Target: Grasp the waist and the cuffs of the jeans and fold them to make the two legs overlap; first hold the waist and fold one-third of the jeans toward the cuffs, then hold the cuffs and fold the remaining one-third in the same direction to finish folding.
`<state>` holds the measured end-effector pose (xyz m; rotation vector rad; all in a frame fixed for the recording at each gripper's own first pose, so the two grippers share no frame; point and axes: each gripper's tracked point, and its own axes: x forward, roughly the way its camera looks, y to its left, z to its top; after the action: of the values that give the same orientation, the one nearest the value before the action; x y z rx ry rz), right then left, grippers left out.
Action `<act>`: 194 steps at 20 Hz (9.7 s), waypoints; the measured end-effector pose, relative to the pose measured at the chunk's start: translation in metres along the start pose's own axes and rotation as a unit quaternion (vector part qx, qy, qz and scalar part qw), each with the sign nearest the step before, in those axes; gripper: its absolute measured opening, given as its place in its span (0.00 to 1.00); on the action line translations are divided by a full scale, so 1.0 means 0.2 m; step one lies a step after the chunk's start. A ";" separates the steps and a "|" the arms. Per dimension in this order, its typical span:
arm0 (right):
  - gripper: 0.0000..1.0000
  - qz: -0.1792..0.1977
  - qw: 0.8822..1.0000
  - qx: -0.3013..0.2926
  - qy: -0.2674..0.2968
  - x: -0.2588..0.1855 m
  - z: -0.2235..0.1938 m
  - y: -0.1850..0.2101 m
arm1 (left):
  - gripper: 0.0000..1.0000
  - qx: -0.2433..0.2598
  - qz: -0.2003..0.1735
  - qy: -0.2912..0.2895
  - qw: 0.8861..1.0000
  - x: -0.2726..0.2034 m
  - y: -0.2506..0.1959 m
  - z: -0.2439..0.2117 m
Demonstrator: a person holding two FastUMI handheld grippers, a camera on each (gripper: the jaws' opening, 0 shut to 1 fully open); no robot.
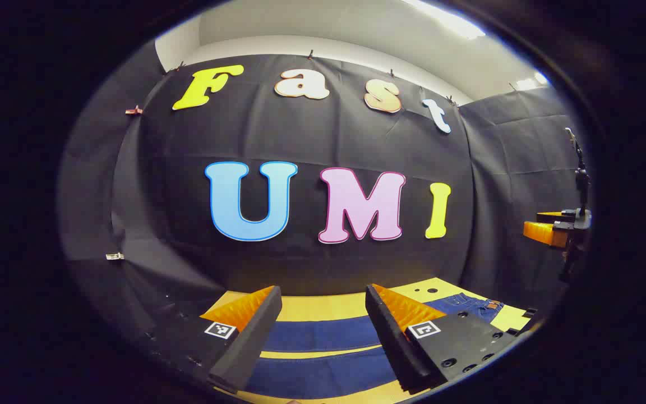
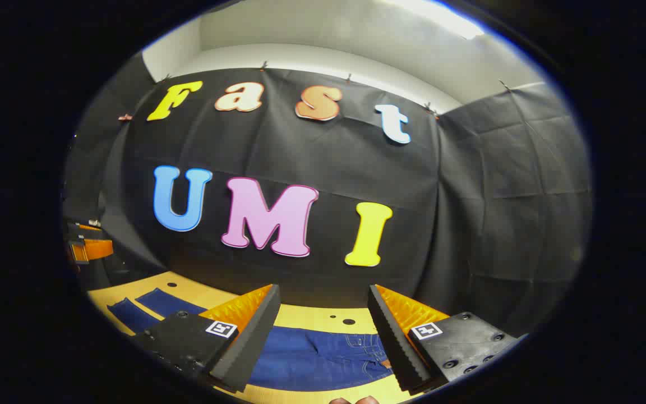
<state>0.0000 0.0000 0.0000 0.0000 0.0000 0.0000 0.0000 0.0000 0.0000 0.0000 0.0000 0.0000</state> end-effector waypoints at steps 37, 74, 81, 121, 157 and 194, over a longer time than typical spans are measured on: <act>0.98 0.389 0.790 -0.336 0.334 0.29 -1.84 0.06 | 0.97 0.388 -0.340 0.427 0.743 -0.10 0.54 -1.52; 0.08 0.369 0.694 -0.158 0.597 0.43 -2.19 -0.37 | 0.06 0.244 -0.298 0.577 0.721 0.13 0.74 -1.47; 0.07 0.318 0.762 -0.131 0.549 0.96 -1.95 -0.42 | 0.06 0.158 -0.230 0.520 0.808 0.69 0.72 -1.17; 0.72 -0.276 0.686 0.437 0.512 1.25 -2.85 -0.90 | 0.98 0.029 -0.044 0.154 0.987 0.96 0.39 -0.27; 0.98 0.286 0.817 0.247 0.436 1.40 -1.68 1.05 | 0.97 -0.195 0.015 0.363 0.911 0.64 0.99 -1.11; 0.97 0.244 0.847 0.252 0.400 0.95 -1.40 -0.02 | 0.07 -0.211 -0.021 0.536 0.817 1.29 0.78 -1.19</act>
<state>0.1898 -0.0043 -0.2801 0.5305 0.8437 0.5144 0.2573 0.1551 -0.2383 -0.4500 1.1417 -0.0455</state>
